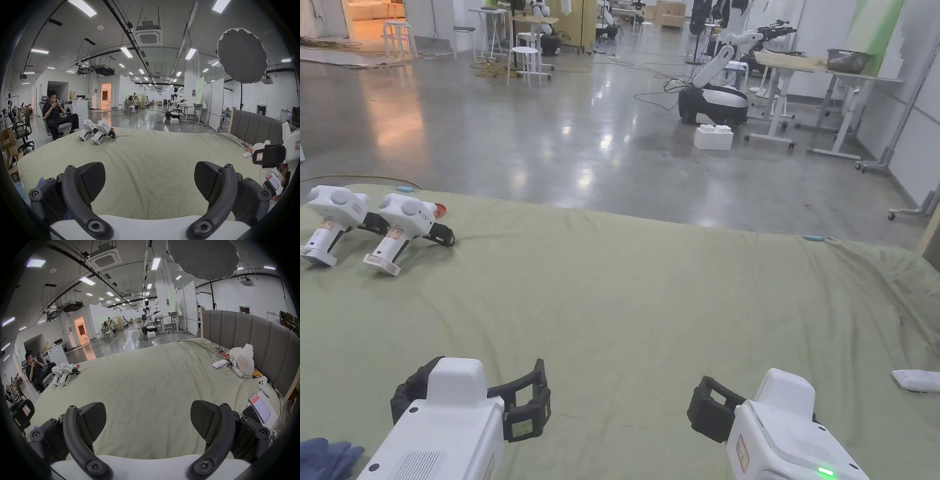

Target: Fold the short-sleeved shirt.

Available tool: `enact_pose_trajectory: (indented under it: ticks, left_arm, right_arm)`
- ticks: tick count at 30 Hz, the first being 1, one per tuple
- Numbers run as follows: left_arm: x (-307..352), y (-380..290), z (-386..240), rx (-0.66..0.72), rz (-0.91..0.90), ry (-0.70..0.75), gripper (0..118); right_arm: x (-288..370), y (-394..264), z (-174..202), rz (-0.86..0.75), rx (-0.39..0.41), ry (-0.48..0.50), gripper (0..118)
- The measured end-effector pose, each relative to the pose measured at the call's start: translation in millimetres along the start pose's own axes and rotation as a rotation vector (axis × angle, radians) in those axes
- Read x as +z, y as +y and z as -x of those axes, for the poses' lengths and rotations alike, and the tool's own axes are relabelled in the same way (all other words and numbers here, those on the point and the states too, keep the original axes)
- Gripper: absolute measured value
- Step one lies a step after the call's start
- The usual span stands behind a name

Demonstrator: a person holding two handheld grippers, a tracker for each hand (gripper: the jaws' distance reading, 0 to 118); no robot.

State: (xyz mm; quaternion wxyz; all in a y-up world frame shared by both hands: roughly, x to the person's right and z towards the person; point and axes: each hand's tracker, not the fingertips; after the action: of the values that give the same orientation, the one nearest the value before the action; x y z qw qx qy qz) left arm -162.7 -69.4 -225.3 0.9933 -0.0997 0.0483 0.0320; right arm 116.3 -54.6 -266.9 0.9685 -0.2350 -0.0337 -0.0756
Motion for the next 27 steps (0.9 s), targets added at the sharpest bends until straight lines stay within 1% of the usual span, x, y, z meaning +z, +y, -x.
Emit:
enact_pose_trajectory:
  ticks: [9, 12, 14, 17, 20, 21, 24, 27]
  left_arm:
    - [1.3, 0.7, -1.8, -0.026, -0.011, 0.002, 113]
    - [0.2, 0.9, -2.3, -0.037, -0.018, 0.004, 113]
    - [-3.4, 0.3, -4.4, -0.071, -0.001, 0.019, 113]
    - [-5.4, -2.1, -5.1, -0.088, -0.005, 0.022, 113]
    - [-6.2, -2.0, -4.9, -0.071, -0.009, 0.011, 113]
    - [-6.7, -1.9, -5.1, -0.064, -0.011, 0.012, 113]
    - [-7.3, -1.5, -5.1, -0.055, -0.013, 0.008, 113]
    - [-7.9, -1.5, -4.9, -0.06, -0.015, 0.009, 113]
  right_arm:
    - [-1.9, -1.1, -4.5, -0.002, 0.023, -0.023, 107]
    - [-0.4, -2.4, -4.8, -0.038, 0.029, -0.036, 107]
    - [1.4, -2.4, -3.4, -0.074, 0.056, -0.049, 107]
    - [2.8, -3.1, -3.2, -0.113, 0.089, -0.034, 107]
    - [4.6, -5.5, -3.5, -0.158, 0.118, -0.008, 107]
    - [4.0, -6.4, -2.4, -0.161, 0.135, -0.018, 107]
    - [3.3, -8.0, -2.8, -0.176, 0.146, -0.014, 107]
    - [1.0, -9.4, -4.8, -0.2, 0.135, -0.019, 107]
